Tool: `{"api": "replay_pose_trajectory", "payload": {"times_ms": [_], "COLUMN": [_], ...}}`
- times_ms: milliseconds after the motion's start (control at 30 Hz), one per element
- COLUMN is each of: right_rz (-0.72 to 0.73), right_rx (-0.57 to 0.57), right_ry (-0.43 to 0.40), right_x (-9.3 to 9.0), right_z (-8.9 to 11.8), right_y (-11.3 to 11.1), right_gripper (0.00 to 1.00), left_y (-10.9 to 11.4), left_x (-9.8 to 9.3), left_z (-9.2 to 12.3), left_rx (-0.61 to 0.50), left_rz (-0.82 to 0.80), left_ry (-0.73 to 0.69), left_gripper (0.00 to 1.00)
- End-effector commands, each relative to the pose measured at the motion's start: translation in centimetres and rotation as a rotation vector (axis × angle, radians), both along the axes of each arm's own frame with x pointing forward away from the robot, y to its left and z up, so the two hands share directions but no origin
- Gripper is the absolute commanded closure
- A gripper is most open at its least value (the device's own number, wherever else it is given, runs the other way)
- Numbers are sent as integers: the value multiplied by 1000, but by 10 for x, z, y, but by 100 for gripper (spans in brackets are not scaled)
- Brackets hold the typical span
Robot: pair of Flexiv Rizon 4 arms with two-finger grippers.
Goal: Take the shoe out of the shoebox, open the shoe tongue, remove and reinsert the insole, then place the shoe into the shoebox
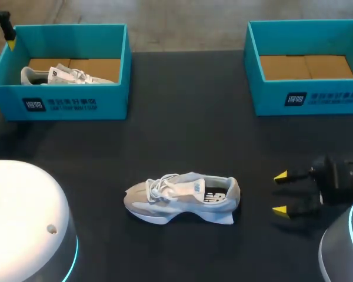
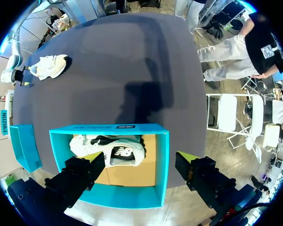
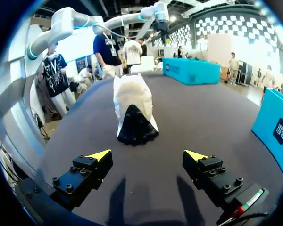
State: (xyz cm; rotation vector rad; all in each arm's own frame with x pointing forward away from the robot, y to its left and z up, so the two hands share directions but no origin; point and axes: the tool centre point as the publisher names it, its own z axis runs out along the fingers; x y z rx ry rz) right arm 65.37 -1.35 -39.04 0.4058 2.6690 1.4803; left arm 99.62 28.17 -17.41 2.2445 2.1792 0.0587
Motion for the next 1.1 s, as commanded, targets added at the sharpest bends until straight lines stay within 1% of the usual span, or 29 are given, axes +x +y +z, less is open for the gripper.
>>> {"api": "replay_pose_trajectory", "payload": {"times_ms": [33, 200, 233, 400, 633, 800, 900, 1100], "right_rz": [-4, -11, -7, -13, -42, -72, -63, -13], "right_rx": [40, 51, 67, 83, 110, 133, 144, 171], "right_ry": [-26, -28, -32, -35, -46, -58, -67, -114], "right_x": [-6, -8, -9, -12, -10, -7, -6, -2], "right_z": [-5, -11, -12, -15, -18, -19, -19, -20], "right_y": [2, 11, 13, 28, 46, 54, 62, 75], "right_gripper": [0, 0, 0, 0, 0, 0, 0, 0], "left_y": [0, 0, 0, 0, 0, 0, 0, 0], "left_x": [-1, -1, -1, -1, -1, -1, -1, -1], "left_z": [0, 0, 0, 0, 0, 0, 0, 0], "left_rx": [3, 3, 3, 3, 3, 3, 3, 3], "left_rz": [0, 0, 0, 0, 0, 0, 0, 0], "left_ry": [-2, -2, -2, -2, -2, -2, -2, -2], "left_gripper": [0, 0, 0, 0, 0, 0, 0, 0]}}
